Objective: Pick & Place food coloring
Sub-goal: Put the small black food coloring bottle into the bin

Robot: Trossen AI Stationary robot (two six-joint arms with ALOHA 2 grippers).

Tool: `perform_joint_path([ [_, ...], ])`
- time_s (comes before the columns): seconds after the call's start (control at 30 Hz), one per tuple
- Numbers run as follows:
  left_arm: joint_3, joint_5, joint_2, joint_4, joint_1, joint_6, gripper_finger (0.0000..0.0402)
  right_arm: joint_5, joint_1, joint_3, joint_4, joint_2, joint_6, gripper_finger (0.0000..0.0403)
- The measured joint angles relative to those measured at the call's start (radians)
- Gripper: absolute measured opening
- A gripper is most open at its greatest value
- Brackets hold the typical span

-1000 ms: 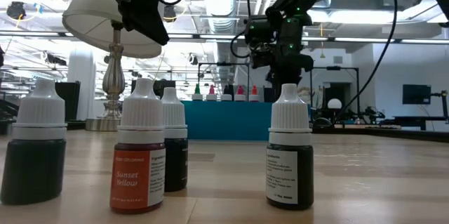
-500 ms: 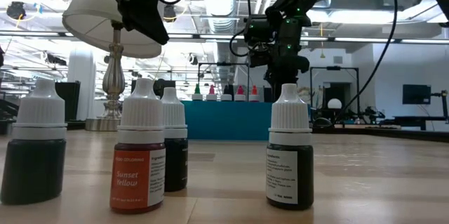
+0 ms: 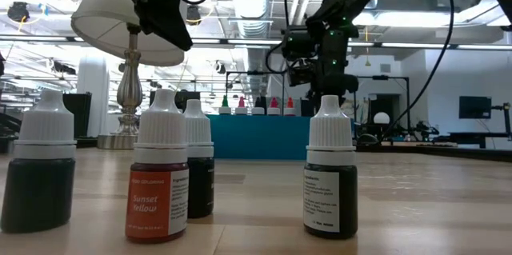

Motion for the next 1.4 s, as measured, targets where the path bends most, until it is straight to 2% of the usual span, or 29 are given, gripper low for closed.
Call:
perform_joint_path([
  [0.47,0.0,-0.009,0.0,0.0,0.0,-0.004,0.0114,-0.004,-0.012,0.0,0.046,0.0,-0.007,0.004],
  [0.73,0.0,-0.008,0.0,0.0,0.0,-0.005,0.0114,-0.006,-0.011,-0.065,0.065,-0.005,0.0,0.004],
  [1.4,0.0,-0.008,0.0,0.0,0.0,-0.003,0.0114,-0.008,-0.019,-0.068,0.103,-0.002,0.01,0.0042],
])
